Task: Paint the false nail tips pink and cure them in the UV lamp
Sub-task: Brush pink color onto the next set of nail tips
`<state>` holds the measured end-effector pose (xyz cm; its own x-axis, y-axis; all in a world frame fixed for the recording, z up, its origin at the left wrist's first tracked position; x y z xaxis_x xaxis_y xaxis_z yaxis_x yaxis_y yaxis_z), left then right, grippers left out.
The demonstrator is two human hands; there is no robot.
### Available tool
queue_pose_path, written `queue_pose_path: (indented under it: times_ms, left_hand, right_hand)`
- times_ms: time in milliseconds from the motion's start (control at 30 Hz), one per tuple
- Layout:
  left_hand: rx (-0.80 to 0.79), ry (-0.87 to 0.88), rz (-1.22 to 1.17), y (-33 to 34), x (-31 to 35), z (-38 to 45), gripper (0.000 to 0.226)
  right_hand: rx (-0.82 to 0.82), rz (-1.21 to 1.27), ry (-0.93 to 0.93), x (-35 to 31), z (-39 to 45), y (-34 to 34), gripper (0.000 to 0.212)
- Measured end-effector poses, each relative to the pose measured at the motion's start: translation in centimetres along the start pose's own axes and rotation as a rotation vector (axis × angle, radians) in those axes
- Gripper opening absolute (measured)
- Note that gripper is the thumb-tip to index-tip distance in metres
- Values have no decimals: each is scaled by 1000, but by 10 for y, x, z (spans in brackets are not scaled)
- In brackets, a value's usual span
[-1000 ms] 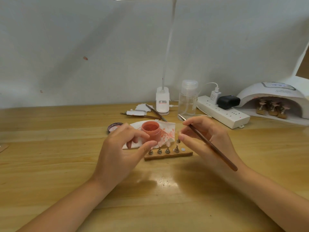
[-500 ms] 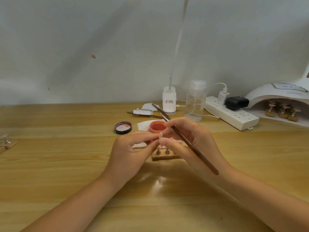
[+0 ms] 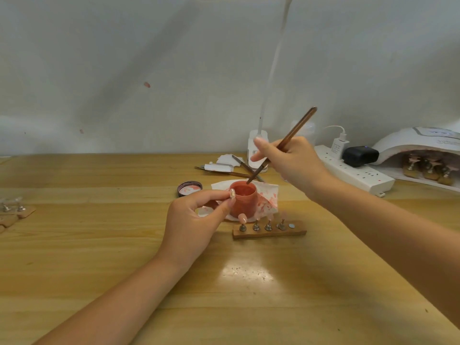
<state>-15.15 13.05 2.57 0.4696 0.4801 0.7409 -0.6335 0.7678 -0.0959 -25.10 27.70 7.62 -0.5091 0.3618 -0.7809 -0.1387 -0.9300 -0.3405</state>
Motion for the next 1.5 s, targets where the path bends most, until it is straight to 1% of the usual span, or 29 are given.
queue_pose_path:
  times_ms: [100,267,367,433,500,600,700,900,1000,1067,1167,1233,1333,1500]
  left_hand:
    - [-4,-1,3,0,0,0,29]
    - [-13,3,9,0,2,0,30]
    - [-22,-4,3,0,2,0,26]
    - [-26,-8,-1,1,2,0,26]
    - [-27,-18,-4,1,2,0,26]
    - [-23,-27,3,1,1,0,28]
    - [-27,-20,10,1,1,0,30]
    - [-38,-29,7,2,1,0,27]
    - [-48,-45,6,3,1,0,26]
    - [-57,-55,6,3,2,0,26]
    - [-65,-69,5,4,2,-1,26]
    - [-66,-78,3,4,1,-1,26]
    - [-60,-78,-2,4,1,-1,27]
    - [-73,-55,15,6,1,-1,26]
  right_hand:
    - [-34,-97,-47,0,2,12,29]
    - [-24,-236,-193,0,-3,28,41]
    - [-43,-269,-226,0,-5,33,40]
    - [-14,-225,-216,-1,-3,29,42]
    - [66,-156,-175,-3,2,18,41]
    - [153,-63,-41,4,9,2,38]
    - [167,-14,67,17,10,-5,37]
    - [180,68,108,34,8,-13,31]
    - [196,62,92,35,8,-20,30]
    - [234,73,73,33,6,-27,31]
    - [293,163,67,24,-2,-37,32]
    - [292,244,46,16,-12,-41,30]
    - [237,351,-44,3,-33,-36,18]
    - [187,348,-250,-12,-65,-27,16]
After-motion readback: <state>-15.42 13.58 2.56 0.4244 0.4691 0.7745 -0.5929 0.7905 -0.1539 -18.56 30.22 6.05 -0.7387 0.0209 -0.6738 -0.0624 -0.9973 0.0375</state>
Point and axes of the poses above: each hand's wrist, its own z-axis towards the middle knuckle, its own y-axis out of the palm, x = y × z, the point moved 6 cm from there along z, towards the middle knuckle, and after that the axes turned 14 degrees about x, right-handed, at the moved point
